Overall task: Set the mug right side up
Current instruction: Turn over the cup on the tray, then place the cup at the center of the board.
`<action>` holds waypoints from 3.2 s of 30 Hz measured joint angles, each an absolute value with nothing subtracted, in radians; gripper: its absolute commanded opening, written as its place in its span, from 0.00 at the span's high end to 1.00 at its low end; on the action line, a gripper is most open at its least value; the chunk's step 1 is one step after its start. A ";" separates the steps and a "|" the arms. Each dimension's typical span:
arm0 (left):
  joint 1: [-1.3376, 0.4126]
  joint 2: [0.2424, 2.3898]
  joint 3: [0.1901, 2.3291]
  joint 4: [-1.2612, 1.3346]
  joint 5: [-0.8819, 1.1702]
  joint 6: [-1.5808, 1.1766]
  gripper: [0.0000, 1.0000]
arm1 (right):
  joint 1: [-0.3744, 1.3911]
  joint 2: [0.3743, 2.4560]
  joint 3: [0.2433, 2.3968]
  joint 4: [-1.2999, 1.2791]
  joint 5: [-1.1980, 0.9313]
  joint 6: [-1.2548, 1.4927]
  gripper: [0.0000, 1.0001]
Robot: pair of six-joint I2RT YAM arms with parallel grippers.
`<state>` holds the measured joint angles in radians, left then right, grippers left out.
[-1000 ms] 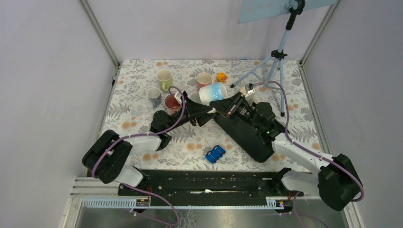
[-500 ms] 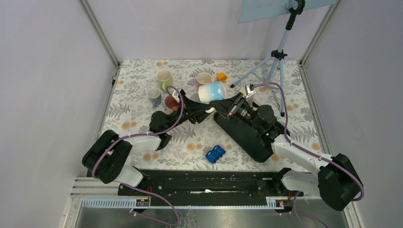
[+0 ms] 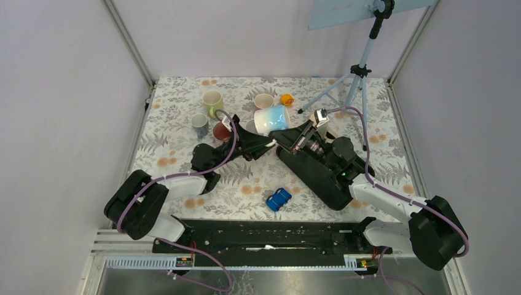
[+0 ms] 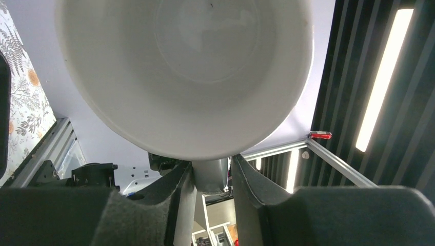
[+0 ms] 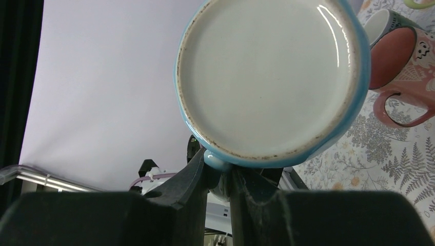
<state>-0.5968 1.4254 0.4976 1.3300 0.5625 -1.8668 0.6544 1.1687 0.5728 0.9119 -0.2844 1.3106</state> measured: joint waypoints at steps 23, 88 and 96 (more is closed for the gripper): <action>-0.542 1.174 0.662 0.631 0.714 -1.342 1.00 | 0.670 1.142 0.580 0.823 -0.315 1.267 0.88; -0.477 0.951 1.053 -1.031 -0.083 -0.704 1.00 | 0.679 1.013 0.723 -0.126 -0.118 0.721 0.00; -0.302 1.102 1.033 -1.007 -0.054 -0.617 1.00 | 0.679 0.962 0.739 -0.182 -0.094 0.682 0.00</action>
<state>-0.3023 1.1023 1.0332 -1.0069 -0.0540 -0.6174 0.6788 0.9615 0.7395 -0.1818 -0.0940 0.6823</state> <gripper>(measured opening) 0.235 0.995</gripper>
